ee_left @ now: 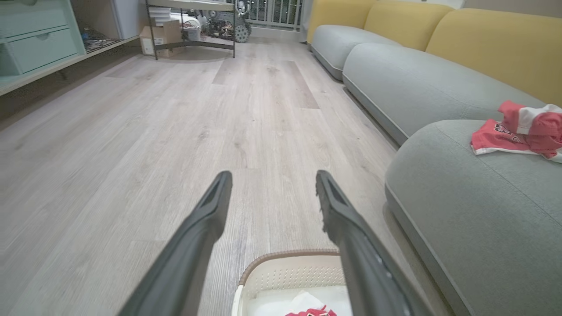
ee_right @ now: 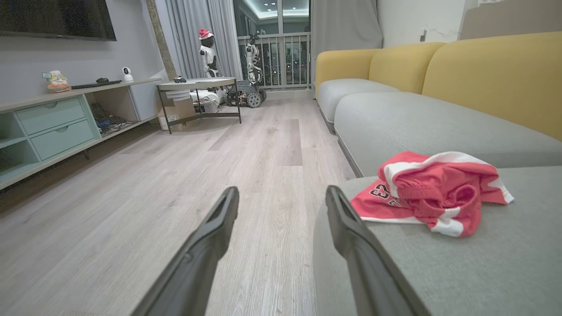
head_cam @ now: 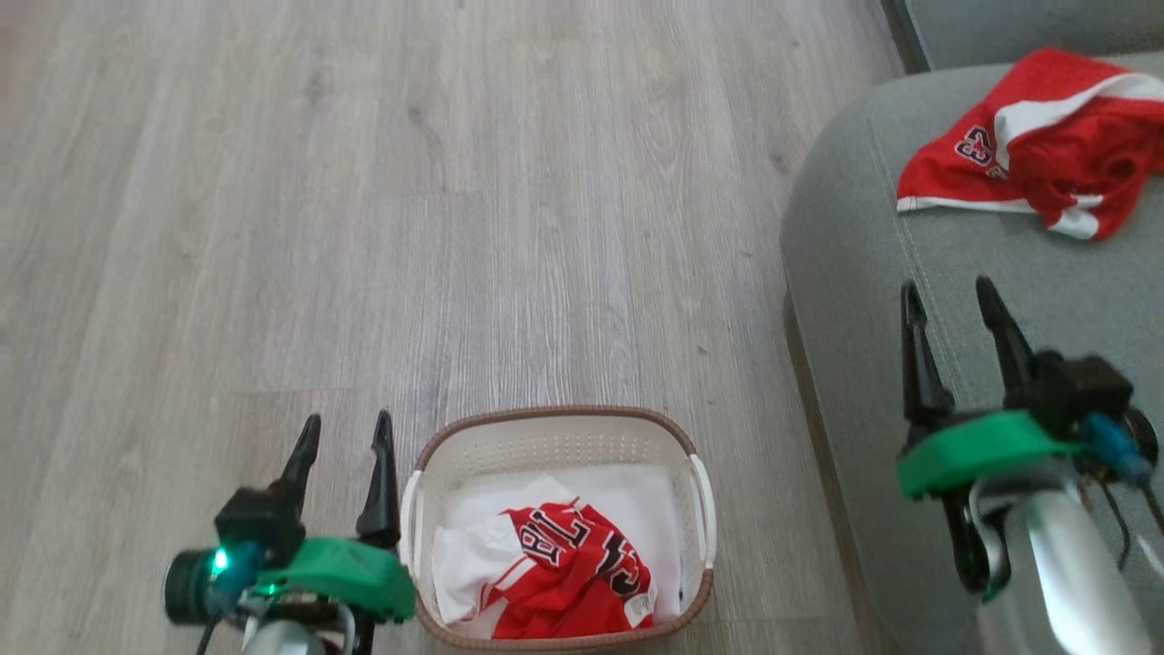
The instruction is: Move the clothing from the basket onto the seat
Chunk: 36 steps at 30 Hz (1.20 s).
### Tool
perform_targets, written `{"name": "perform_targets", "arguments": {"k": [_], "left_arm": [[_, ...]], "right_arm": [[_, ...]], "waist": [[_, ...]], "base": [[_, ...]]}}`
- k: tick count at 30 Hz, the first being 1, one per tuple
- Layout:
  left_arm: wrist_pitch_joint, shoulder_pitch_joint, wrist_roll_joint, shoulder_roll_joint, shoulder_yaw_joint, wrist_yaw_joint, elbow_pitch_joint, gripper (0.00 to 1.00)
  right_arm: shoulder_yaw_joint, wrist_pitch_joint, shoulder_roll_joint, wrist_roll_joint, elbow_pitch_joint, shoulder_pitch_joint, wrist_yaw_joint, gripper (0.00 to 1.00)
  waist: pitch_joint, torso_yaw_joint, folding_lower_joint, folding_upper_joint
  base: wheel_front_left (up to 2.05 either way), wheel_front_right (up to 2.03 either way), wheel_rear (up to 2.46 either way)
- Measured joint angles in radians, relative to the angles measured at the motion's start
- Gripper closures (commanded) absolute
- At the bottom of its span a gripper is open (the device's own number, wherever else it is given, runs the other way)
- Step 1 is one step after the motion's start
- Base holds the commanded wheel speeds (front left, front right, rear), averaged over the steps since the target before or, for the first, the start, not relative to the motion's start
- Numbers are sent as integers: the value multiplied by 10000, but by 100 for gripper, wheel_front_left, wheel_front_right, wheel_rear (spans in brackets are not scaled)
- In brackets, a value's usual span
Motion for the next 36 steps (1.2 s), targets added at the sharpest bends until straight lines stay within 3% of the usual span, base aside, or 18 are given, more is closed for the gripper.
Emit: {"name": "perform_targets", "arguments": {"k": [12, 36], "left_arm": [[0, 1216, 211, -230, 861, -199, -284, 0], [0, 1277, 539, -504, 1392, -525, -180, 0]], "right_arm": [[265, 0, 94, 150, -1093, 1968, 0, 0], [483, 0, 104, 196, -1210, 2438, 0, 0]], "waist": [[-646, 250, 0, -1], [-783, 349, 0, -1]], "base": [[0, 0, 0], [0, 0, 0]]}}
